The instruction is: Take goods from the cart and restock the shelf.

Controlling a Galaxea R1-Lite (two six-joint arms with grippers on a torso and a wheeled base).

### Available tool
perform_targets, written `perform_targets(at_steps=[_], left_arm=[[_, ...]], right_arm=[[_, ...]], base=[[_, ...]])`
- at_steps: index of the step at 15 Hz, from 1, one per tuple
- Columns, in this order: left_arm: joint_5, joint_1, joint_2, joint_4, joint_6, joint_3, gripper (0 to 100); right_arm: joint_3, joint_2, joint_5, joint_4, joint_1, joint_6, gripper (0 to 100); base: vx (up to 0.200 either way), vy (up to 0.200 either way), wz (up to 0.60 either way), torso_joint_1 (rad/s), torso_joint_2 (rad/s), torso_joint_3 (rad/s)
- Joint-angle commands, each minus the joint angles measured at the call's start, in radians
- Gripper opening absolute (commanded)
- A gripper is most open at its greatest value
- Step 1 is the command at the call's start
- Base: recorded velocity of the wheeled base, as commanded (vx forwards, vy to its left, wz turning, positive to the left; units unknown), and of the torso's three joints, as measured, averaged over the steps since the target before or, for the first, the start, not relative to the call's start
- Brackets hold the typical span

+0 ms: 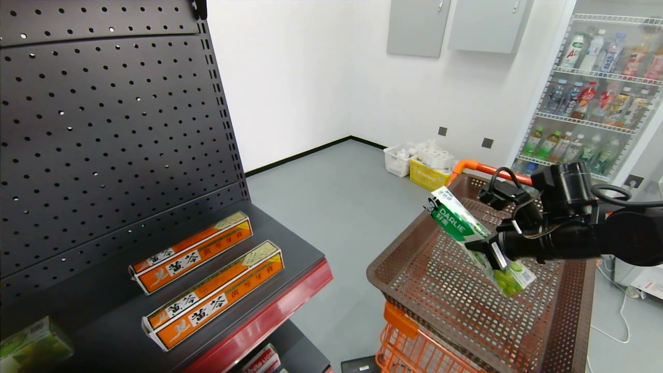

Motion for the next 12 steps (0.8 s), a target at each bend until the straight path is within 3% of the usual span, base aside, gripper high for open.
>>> perform_targets(at_steps=[1,5,12], left_arm=[[0.001,0.0,0.0,0.0,0.0,0.0,100],[0.001,0.0,0.0,0.0,0.0,0.0,100],[0.001,0.0,0.0,0.0,0.0,0.0,100]], right_arm=[[0.039,-0.074,0.0,-0.029,0.013,0.013,0],[0.113,-0.22,0.0,-0.057,0.046,0.019,0],[0.131,-0.338,0.008,-0.192,0.124,0.118,0]], base=[[0.0,0.0,0.0,0.0,0.0,0.0],[0.0,0.0,0.0,0.0,0.0,0.0],[0.0,0.0,0.0,0.0,0.0,0.0]])
